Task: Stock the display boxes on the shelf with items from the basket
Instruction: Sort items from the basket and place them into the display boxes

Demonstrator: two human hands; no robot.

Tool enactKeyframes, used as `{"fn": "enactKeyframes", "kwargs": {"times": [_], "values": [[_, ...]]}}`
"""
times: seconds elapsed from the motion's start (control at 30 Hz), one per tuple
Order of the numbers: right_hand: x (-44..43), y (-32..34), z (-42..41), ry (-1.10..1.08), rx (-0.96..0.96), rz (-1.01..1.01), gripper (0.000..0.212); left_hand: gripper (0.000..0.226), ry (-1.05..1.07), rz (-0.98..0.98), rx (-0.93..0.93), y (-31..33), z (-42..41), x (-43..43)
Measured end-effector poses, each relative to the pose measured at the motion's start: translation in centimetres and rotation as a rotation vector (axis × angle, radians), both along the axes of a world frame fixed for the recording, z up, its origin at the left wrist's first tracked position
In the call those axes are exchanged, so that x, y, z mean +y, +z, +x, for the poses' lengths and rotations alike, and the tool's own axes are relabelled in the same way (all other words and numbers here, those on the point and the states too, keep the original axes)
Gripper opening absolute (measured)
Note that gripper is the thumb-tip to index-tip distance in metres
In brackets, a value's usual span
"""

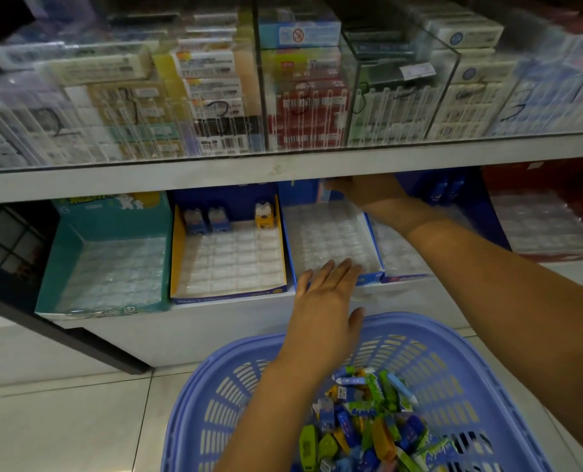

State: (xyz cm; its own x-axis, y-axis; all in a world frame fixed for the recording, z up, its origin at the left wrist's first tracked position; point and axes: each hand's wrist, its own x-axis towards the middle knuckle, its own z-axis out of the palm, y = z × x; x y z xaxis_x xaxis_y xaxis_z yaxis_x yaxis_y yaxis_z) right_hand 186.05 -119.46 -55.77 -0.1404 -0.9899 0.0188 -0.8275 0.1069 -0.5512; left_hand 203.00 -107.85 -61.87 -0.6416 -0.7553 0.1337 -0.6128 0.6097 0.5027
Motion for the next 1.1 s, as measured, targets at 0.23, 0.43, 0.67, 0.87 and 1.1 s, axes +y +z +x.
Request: {"fn": "enactKeyframes", "kwargs": {"times": [0.23,0.43,0.67,0.87,1.1], "values": [[-0.3,0.5,1.2,-0.03,-0.242,0.009,0.027,0.06,-0.007,-0.003,0.005,-0.1,0.0,0.0],[0.5,0.0,1.9,-0.052,0.093,0.008,0.032,0.061,-0.008,0.008,-0.019,-0.3,0.0,-0.2],[3.2,2.1,3.1,0.016,0.297,0.082,0.042,0.054,-0.037,0.033,0.069,0.6,0.5,0.5],[14.1,0.2,3.2,0.048,0.083,0.052,0.018,0.018,0.135,0.055,0.296,-3.4,0.9,4.8],[23.3,-12.5,3.8,0.189,0.156,0.824,0.023,0.026,-0.183,0.804,-0.503,-14.0,1.7,11.9]]}}
